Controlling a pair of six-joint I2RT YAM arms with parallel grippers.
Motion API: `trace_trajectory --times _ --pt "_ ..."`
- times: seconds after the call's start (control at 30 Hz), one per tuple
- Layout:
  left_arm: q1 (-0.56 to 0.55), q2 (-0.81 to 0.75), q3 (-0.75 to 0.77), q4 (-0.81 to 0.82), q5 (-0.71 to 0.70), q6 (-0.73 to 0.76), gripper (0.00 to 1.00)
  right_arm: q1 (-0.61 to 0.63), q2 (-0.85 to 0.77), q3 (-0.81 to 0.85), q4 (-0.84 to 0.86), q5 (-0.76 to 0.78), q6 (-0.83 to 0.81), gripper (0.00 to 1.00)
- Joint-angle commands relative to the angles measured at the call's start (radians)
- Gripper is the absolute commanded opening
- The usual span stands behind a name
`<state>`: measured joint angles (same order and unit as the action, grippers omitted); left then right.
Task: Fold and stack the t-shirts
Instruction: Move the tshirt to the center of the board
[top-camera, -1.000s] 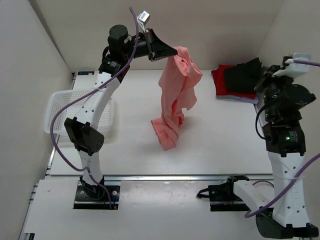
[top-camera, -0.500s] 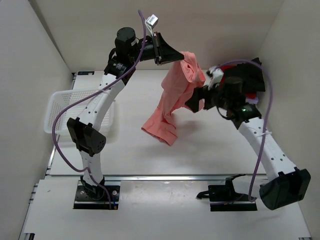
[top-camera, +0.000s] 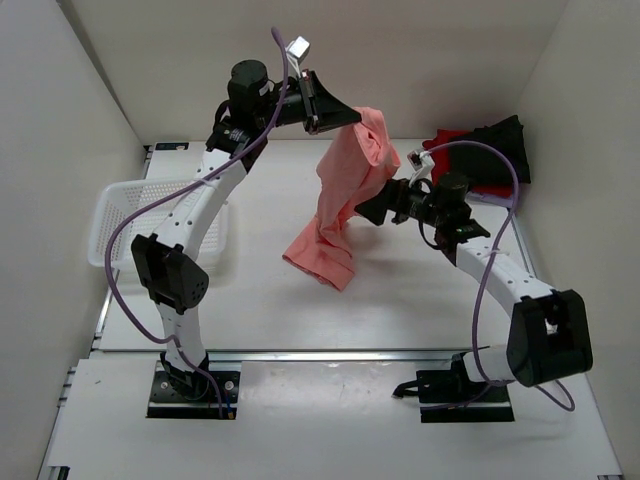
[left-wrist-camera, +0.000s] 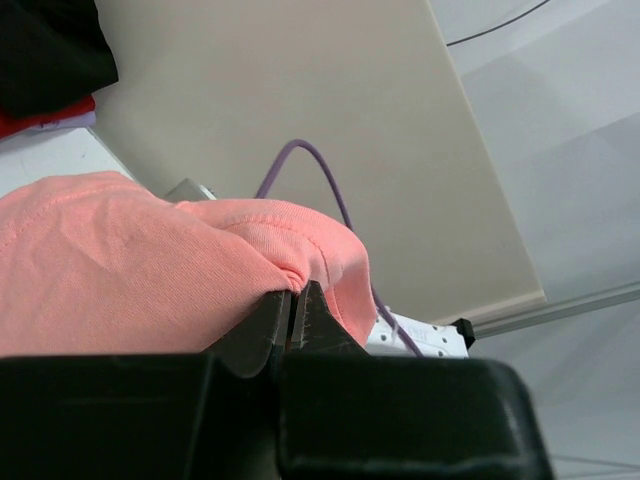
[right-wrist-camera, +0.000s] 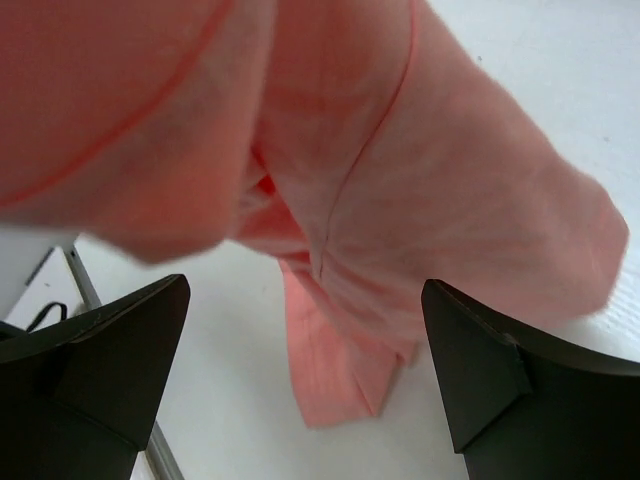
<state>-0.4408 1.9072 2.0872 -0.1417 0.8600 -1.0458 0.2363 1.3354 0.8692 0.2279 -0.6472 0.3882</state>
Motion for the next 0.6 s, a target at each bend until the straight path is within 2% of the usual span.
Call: trace_trajectory --times 0.0,0.1,0.13,0.17,0.2,0.23,0.33,0.47,0.57 --pt "-0.01 -0.083 0.011 0.048 0.004 -0.008 0.0 0.017 0.068 0.017 0.258 -0.035 0.109 0.99" --pt "-0.013 -0.085 0.002 0.073 0.011 -0.032 0.0 0.037 0.122 0.037 0.307 -0.049 0.139 0.99" --pt "-0.012 -0.082 0.002 0.08 0.013 -0.039 0.0 0.034 0.14 0.027 0.338 -0.058 0.156 0.85" --pt "-0.012 -0.08 -0.001 0.091 0.019 -0.049 0.0 0.025 0.139 0.024 0.365 -0.057 0.185 0.71" --pt "-0.012 -0.08 0.01 0.099 0.025 -0.056 0.0 0.015 0.145 0.013 0.37 -0.034 0.21 0.28" --pt "-0.016 -0.068 0.025 0.105 0.028 -0.063 0.0 0.003 0.122 0.004 0.351 -0.01 0.215 0.0" --pt "-0.029 -0.022 0.086 0.131 0.111 -0.118 0.0 -0.07 -0.009 -0.013 0.164 0.09 0.129 0.0" --pt "-0.079 0.03 0.134 0.256 0.204 -0.199 0.0 -0.257 -0.279 -0.036 -0.042 0.272 -0.015 0.01" --pt "-0.107 0.049 0.135 0.442 0.246 -0.313 0.0 -0.388 -0.413 0.019 -0.18 0.355 -0.127 0.0"
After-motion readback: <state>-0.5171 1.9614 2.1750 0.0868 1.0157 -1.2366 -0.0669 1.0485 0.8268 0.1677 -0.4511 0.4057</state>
